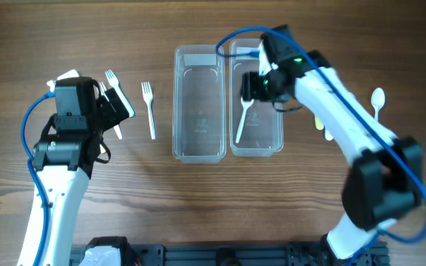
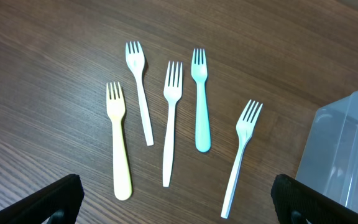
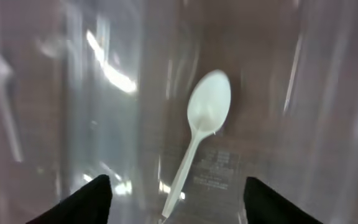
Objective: Pack container
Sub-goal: 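Carry the white spoon into the right container and release, then grasp the yellow spoon with the right gripper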
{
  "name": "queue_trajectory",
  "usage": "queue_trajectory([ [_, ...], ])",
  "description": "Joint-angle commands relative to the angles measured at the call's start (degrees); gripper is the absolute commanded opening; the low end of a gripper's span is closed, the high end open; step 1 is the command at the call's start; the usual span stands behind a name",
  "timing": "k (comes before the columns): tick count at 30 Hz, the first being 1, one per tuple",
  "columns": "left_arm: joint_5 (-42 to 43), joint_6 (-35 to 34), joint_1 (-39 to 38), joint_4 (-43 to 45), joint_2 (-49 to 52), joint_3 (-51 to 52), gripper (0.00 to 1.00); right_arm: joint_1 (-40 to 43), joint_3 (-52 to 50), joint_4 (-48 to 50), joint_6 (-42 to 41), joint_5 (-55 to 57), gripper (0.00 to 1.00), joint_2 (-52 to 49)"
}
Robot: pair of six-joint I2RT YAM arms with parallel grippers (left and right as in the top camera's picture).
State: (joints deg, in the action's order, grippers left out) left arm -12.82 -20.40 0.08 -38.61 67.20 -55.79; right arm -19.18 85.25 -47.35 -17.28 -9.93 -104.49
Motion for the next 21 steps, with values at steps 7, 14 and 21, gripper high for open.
queue_trajectory([
  [7, -0.74, 0.70, 0.31, 0.15, 0.22, -1.11, 1.00, 12.02, 1.92, -4.07, 15.89, 17.86, 0.97, 14.05],
  [14, -0.74, 0.70, 0.31, 0.15, 0.22, -1.11, 1.00, 16.63, -4.52, -2.25, 15.78, 10.80, 0.81, 2.89],
  [21, -0.74, 0.70, 0.31, 0.15, 0.22, -1.11, 1.00, 19.85, -4.52, 0.02, 17.16, 6.80, 0.70, -9.01],
])
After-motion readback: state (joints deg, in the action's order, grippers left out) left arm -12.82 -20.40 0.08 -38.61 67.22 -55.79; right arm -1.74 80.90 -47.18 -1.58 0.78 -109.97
